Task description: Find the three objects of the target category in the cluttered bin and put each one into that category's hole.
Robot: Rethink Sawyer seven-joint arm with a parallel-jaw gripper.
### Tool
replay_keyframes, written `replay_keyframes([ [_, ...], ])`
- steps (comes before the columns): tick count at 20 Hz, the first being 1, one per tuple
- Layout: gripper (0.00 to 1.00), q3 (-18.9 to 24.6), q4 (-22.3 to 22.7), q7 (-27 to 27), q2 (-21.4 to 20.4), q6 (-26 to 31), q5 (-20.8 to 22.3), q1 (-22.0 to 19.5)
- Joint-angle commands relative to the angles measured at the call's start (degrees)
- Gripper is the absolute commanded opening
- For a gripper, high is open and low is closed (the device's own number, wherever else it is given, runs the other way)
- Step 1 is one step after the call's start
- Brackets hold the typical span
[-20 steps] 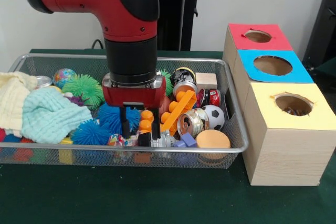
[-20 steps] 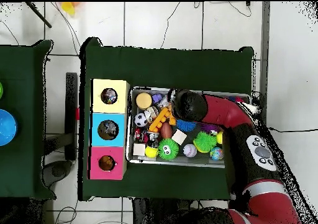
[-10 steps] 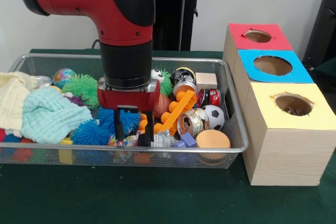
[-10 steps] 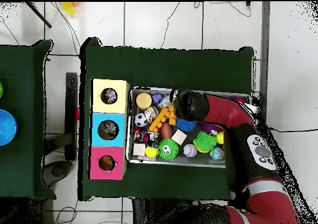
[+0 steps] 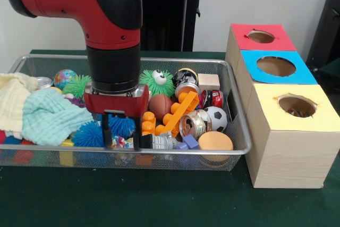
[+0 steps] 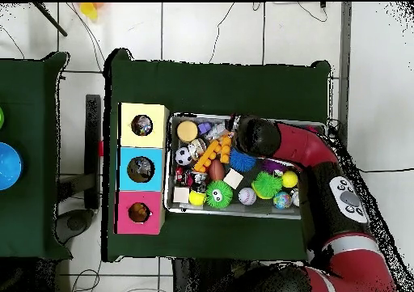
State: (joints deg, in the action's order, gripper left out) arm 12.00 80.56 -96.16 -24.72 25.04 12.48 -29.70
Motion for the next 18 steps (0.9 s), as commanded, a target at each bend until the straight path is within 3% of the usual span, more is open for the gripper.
replay_keyframes([
  [1, 1.0, 0.91, -2.18, -5.41, 5.64, -4.99, 1.16, 0.04],
  [5, 1.0, 0.82, -3.98, -6.28, 8.64, -7.06, 1.13, 0.76],
  [14, 1.0, 2.43, -5.46, -3.31, 10.24, -7.48, 2.13, -0.08],
  [15, 0.0, 2.53, -5.67, -3.2, 10.38, -7.16, 1.99, -0.12],
  [18, 0.0, 1.94, -6.25, -3.15, 10.49, -6.58, 2.19, 0.38],
])
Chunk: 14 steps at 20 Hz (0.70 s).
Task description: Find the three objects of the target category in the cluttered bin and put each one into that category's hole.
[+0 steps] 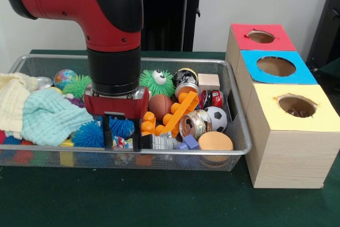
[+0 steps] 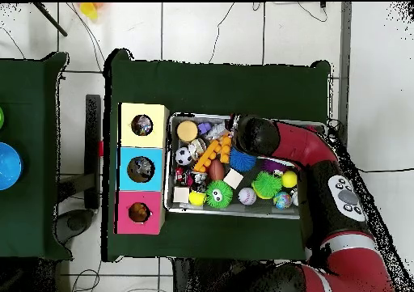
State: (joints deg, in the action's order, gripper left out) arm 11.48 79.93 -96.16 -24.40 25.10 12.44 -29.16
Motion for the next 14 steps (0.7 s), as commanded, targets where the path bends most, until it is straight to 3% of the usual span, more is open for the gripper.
replay_keyframes([
  [1, 0.0, 2.56, -5.54, -2.86, 10.12, -6.62, 2.41, -0.27],
  [9, 0.0, 2.86, -5.61, -1.07, 9.06, -3.18, 2.4, -0.37],
  [14, 0.0, 1.86, 0.55, -2.6, 2.25, 0.06, 1.38, -0.58],
])
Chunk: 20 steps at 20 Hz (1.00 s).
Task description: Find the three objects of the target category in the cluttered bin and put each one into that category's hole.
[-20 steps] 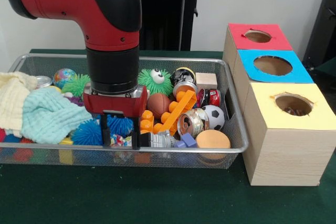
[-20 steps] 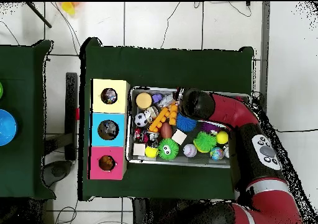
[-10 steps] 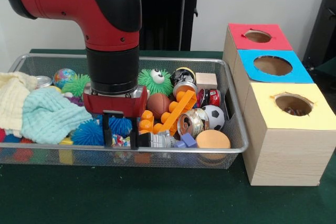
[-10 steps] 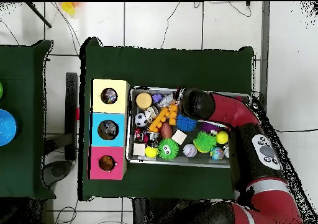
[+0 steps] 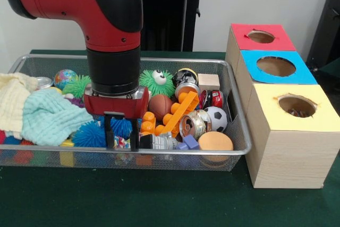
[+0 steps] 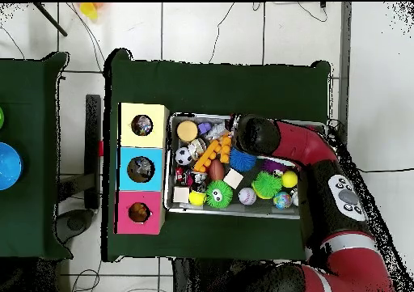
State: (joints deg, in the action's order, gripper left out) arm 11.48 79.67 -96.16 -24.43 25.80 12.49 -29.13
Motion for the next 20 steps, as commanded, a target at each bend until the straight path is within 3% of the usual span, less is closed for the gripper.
replay_keyframes([
  [1, 0.0, 2.18, 2.05, -2.6, 1.53, -0.47, 1.1, -0.99],
  [6, 0.0, 3.06, 4.3, -2.26, 1.12, -0.11, 0.66, -2.27],
  [10, 0.0, 1.94, 10.68, -3.67, -3.77, 1.21, 0.14, -2.64],
  [13, 0.0, 2.19, 13.12, -3.45, -4.93, 1.04, 0.19, -3.37],
  [20, 0.0, 1.6, 14.97, -5.02, -6.82, 1.32, -0.39, -2.54],
])
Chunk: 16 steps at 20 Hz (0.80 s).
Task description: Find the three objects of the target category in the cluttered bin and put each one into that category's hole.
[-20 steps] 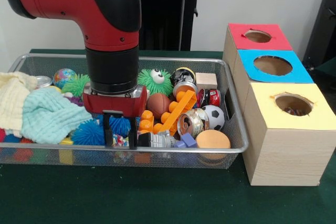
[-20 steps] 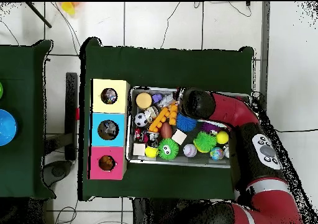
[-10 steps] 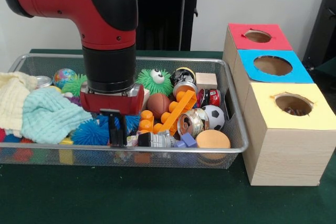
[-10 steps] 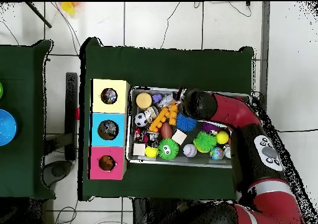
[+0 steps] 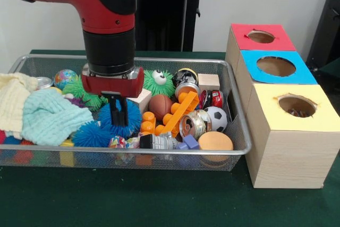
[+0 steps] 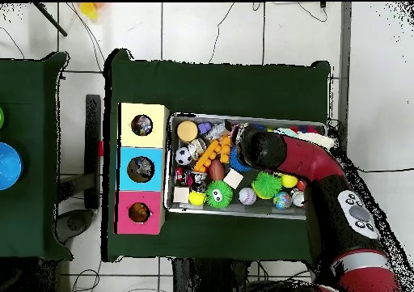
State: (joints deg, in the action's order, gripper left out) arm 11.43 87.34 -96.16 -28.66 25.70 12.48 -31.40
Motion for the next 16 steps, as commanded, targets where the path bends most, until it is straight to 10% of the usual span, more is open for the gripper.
replay_keyframes([
  [1, 0.0, 1.77, 7.31, -5.07, -2.19, 0.78, -0.29, -0.4],
  [4, 0.0, 2.64, 6.91, -4.33, -0.82, -1.53, 0.39, -1.07],
  [5, 1.0, 2.61, 6.67, -4.34, -0.54, -2.51, 0.69, -1.01],
  [16, 1.0, 0.96, 5.77, -6.74, 0.94, -7.57, 1.22, 0.14],
])
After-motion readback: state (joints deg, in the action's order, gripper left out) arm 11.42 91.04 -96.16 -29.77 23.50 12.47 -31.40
